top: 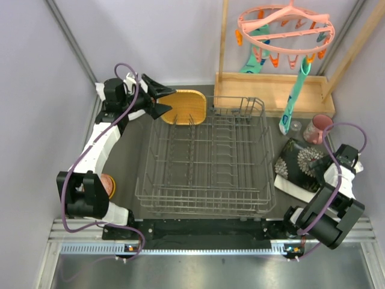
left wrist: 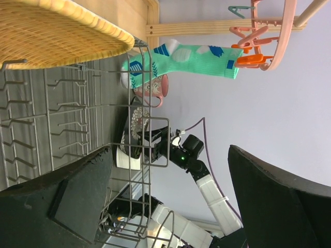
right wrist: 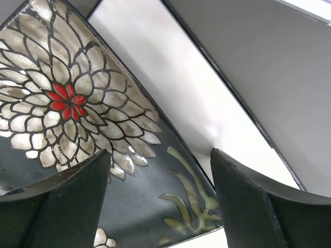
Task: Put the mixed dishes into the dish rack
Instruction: Grab a plate with the right arm
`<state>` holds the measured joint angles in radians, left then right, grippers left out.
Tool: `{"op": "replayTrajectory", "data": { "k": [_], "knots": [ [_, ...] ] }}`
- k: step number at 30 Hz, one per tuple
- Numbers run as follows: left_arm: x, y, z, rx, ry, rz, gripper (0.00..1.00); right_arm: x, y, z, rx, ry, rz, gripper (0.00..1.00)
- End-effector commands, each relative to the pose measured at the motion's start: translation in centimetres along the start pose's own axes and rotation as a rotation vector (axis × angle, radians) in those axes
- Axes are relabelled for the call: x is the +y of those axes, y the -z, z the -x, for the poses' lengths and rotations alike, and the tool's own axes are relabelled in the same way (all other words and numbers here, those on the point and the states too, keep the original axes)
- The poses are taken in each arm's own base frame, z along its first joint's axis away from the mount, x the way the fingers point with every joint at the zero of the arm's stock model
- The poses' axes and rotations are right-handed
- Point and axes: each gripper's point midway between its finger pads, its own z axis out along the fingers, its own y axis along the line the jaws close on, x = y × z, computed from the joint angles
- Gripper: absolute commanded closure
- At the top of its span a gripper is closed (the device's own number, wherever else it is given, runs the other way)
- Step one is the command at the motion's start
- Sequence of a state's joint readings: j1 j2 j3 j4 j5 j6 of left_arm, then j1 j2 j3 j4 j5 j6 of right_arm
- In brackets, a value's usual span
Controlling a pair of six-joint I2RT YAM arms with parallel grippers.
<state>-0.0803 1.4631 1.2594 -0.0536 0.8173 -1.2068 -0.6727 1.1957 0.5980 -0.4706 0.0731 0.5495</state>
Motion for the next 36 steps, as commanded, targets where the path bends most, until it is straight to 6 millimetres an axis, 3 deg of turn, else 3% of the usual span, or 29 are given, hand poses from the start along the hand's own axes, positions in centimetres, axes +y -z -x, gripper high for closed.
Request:
{"op": "replayTrajectory", "data": {
  "k": [1, 14, 36],
  "knots": [
    [-2.2, 1.0, -0.5, -0.018, -0.056, -0.055, 0.04, 0.7, -0.6, -1.9, 0.070, -0.013, 0.068, 0.26],
    [-1.6, 1.0, -0.8, -0.016, -0.042, -0.045, 0.03, 1.9, -1.4, -3.4, 0.124, 0.006, 0.151, 0.27],
    [-1.7, 0.8, -0.6, -0.021, -0.050, -0.060, 0.03, 3.3, -1.7, -4.1, 0.159, 0.011, 0.239, 0.29]
  ]
}}
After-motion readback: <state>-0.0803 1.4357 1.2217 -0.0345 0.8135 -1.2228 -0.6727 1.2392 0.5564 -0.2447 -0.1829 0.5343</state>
